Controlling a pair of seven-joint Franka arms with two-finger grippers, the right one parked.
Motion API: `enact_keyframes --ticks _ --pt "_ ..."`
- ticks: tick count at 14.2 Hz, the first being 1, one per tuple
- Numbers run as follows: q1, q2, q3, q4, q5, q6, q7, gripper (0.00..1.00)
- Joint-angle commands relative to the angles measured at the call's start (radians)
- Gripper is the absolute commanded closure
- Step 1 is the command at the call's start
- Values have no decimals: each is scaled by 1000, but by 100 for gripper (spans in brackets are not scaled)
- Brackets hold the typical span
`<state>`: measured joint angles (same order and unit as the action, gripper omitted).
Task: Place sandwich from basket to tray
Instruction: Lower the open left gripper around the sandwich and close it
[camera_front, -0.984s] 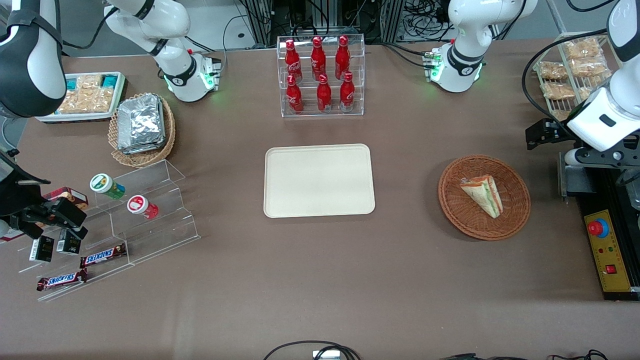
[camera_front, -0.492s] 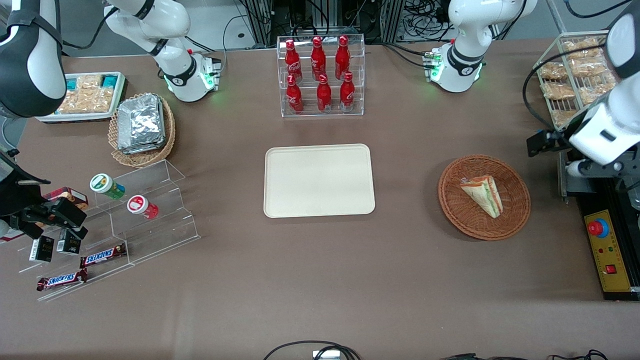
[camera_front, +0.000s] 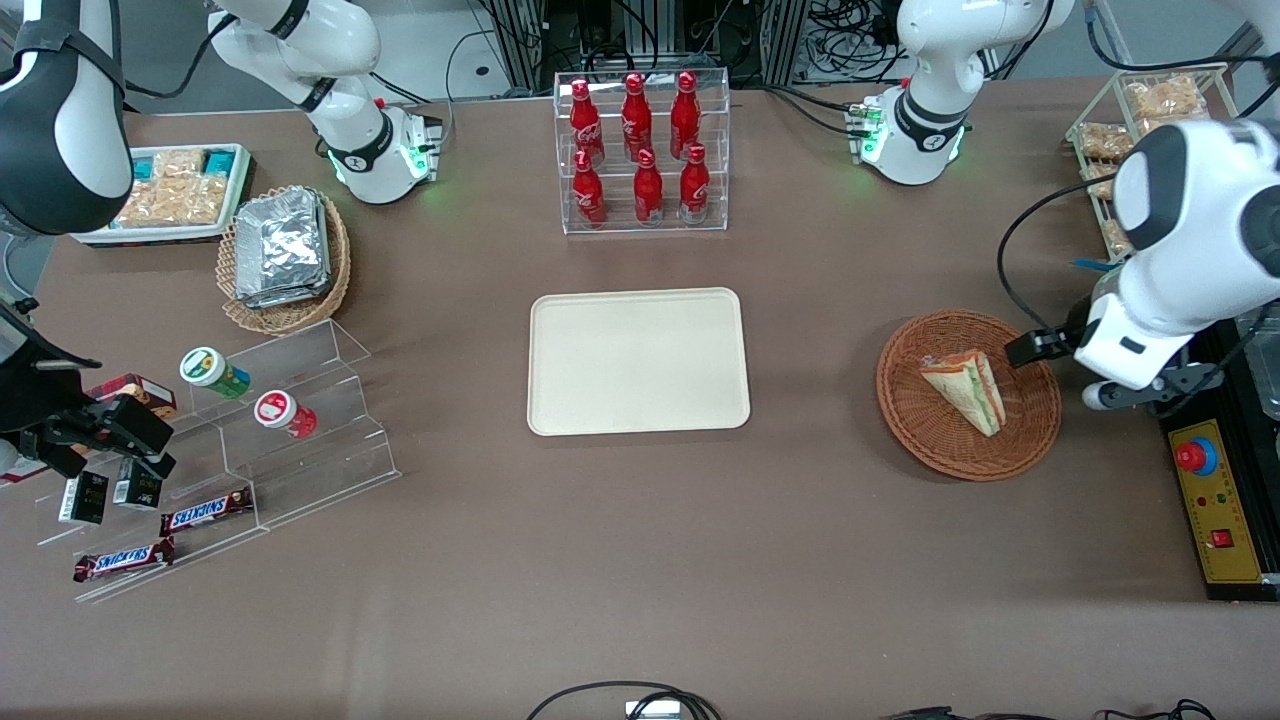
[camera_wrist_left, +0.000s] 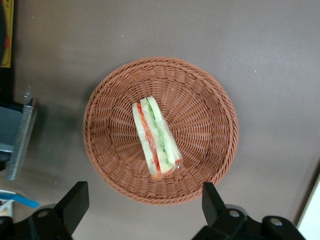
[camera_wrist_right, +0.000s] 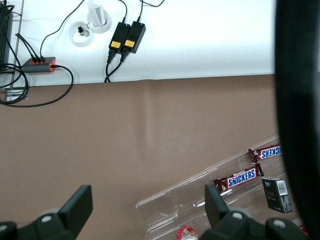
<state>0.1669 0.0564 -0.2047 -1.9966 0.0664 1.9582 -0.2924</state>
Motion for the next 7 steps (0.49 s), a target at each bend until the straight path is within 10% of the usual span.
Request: enact_keyframes --ticks 1,7 --pt "5 -24 -4 -117 15 135 -100 0" --pt "5 23 -2 -232 15 311 -206 0"
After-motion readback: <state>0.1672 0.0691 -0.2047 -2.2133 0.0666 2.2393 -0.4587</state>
